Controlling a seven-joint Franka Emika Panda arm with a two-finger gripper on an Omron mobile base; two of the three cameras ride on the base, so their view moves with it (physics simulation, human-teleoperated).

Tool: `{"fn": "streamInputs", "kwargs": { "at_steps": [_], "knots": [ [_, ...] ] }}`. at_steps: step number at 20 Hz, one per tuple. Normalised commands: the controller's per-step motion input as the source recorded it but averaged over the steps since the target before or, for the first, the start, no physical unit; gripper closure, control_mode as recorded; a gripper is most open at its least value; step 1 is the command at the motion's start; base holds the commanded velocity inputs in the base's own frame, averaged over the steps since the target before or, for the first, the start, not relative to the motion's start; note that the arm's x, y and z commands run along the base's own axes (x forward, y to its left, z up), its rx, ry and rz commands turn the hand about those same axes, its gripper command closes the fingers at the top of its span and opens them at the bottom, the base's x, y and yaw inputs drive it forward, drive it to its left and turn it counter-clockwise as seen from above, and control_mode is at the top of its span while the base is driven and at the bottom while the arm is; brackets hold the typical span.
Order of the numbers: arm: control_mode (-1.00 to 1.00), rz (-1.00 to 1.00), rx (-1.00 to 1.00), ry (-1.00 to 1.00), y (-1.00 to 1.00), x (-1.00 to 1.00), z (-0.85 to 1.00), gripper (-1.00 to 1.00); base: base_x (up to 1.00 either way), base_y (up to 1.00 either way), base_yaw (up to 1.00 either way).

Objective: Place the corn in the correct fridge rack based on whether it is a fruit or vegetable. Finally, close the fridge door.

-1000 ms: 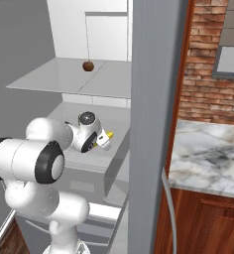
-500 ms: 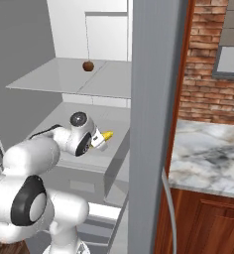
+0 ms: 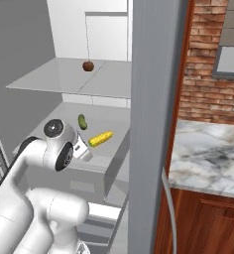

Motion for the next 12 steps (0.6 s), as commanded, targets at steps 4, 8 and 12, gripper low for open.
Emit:
{"fn": "streamInputs", "kwargs": {
  "at_steps": [4,8,12],
  "knots": [
    [-1.00,0.00,0.00,0.02,0.01,-0.84,0.22,-1.00,0.00,0.00,0.00],
    [-1.00,0.00,0.00,0.02,-0.07,-0.55,0.27,-1.00,0.00,0.00,0.00],
    [-1.00,0.00,0.00,0.02,-0.04,-0.06,0.07,-1.00,0.00,0.00,0.00]
  ]
}}
